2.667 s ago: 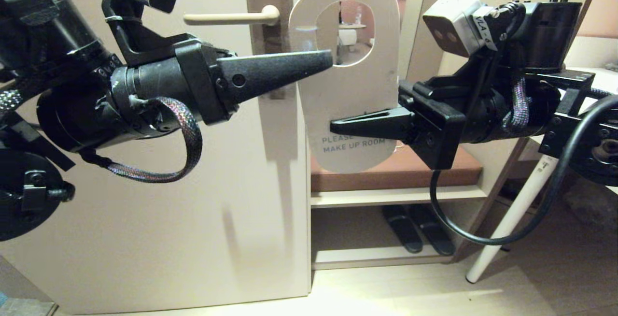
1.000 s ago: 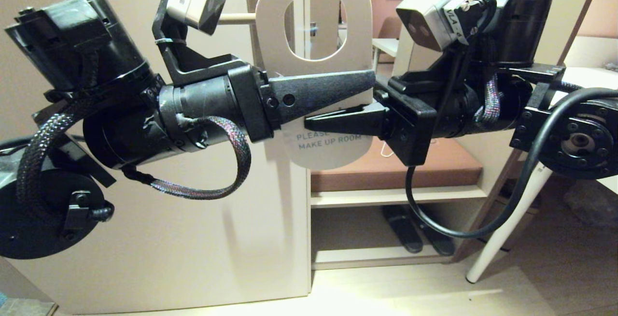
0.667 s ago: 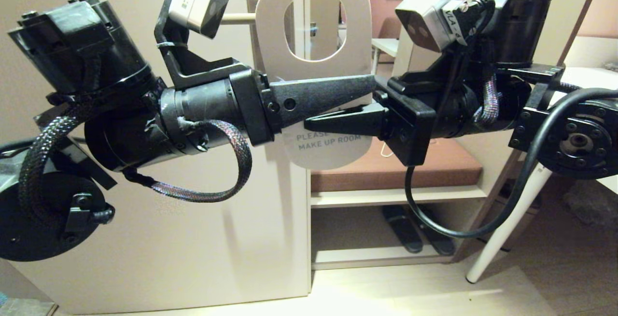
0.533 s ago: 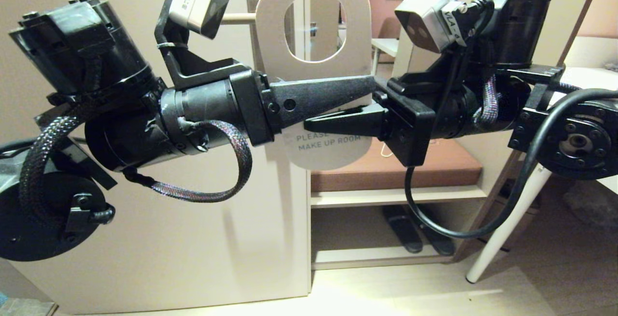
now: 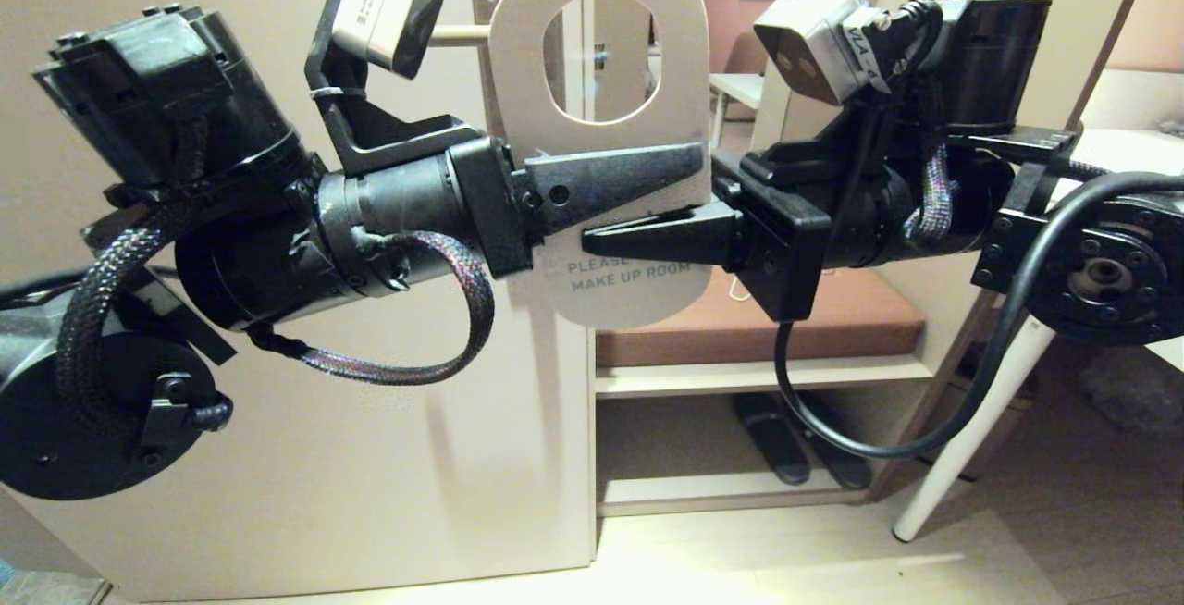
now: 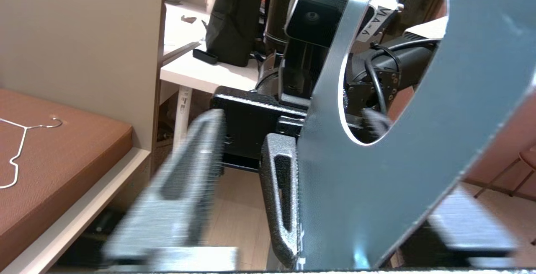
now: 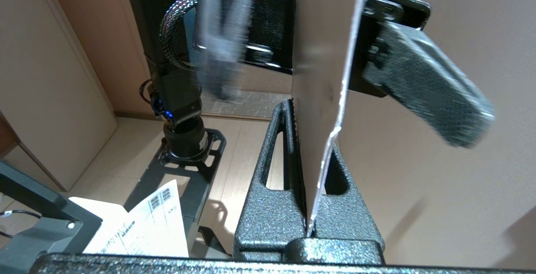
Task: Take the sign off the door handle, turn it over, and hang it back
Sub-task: Hand it to the other hand
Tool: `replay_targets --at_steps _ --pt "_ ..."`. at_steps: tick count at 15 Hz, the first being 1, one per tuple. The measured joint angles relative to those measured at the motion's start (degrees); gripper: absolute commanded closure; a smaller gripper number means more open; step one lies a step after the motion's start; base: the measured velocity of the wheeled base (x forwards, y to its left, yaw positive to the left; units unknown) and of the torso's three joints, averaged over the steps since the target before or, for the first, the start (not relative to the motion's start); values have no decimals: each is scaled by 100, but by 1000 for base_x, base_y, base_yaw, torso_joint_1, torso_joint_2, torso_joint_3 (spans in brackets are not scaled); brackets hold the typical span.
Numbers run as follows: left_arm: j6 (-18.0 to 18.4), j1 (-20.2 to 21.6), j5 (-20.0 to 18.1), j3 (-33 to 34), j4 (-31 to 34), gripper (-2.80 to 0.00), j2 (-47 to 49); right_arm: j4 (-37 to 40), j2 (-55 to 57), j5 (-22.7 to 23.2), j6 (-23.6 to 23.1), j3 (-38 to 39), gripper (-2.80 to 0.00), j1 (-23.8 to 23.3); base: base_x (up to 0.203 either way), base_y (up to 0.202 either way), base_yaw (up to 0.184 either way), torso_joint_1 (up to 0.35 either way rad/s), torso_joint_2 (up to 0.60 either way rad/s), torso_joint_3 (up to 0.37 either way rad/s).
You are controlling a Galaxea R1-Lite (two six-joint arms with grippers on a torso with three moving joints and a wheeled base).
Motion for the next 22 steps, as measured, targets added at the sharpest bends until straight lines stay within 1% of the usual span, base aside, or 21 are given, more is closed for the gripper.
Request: replay_targets --at_steps 8,14,15,22 --pt "-36 -111 9 5 2 0 -11 -5 2 -4 -2 -2 0 -2 0 0 0 0 0 0" --pt "-36 -113 13 5 6 0 -11 3 20 -1 -2 -2 0 0 0 0 0 0 0 0" --pt "-33 -113 13 5 4 0 -11 6 22 -4 2 -2 -280 0 0 0 0 0 0 0" --pt "-33 -111 11 18 -2 0 -11 6 44 -9 -2 19 -280 -30 0 0 0 0 0 0"
